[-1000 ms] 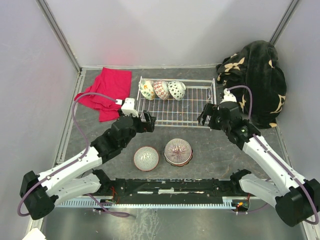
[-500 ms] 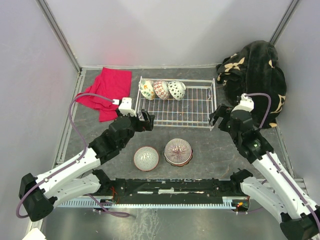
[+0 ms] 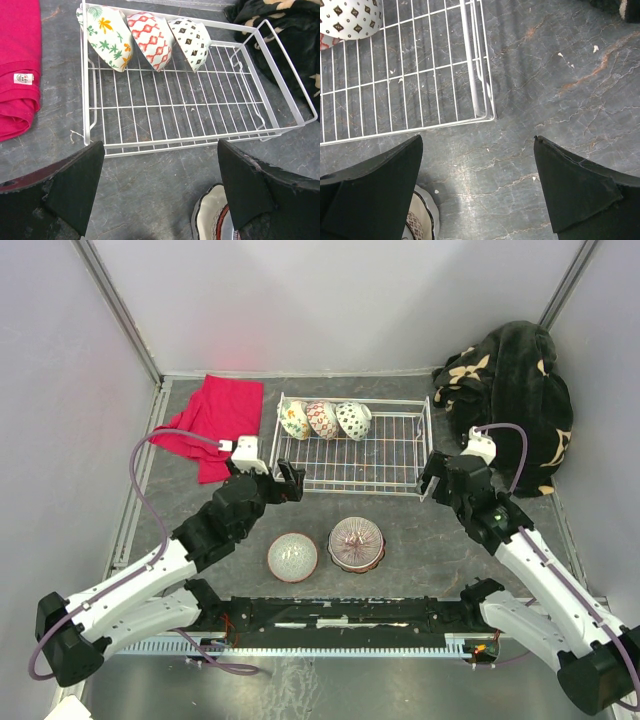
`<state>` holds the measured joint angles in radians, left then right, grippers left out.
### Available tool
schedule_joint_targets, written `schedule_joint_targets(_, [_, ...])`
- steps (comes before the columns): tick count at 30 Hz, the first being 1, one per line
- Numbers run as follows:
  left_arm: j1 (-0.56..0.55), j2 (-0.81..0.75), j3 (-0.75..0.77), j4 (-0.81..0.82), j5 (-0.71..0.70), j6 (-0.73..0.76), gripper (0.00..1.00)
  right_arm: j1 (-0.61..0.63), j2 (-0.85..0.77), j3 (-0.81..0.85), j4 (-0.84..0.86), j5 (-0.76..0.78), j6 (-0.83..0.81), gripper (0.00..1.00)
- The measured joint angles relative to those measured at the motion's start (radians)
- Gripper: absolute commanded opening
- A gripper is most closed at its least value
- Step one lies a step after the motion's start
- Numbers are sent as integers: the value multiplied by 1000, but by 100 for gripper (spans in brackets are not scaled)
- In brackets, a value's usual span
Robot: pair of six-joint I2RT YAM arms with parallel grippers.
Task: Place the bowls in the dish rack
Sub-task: Pick up the bowl from the center of the board.
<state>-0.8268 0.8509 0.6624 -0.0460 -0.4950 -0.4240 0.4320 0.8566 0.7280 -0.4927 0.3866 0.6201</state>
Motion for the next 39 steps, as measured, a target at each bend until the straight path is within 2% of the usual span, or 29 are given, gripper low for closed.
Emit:
schedule_joint_targets(9, [-33,-1,22,-53,0,0,100,0,0,3,-12,-1,-2,99])
schedule_joint_targets(17, [-78,-49,134,-210,32,-15,99,0,-52,3,-21,-8,-15,99])
schedule_joint_targets(21, [-138,-171,102,-277,33,-59,99,0,-63,3,-20,-13,-16,99])
schedule_joint_targets(26, [-152,-301,24,-340,38,-121,99,0,-41,3,-20,-28,-16,99])
schedule_joint_targets(39, [-157,-288,-100,-420,67,-194,99,0,-37,3,-20,-43,-19,99])
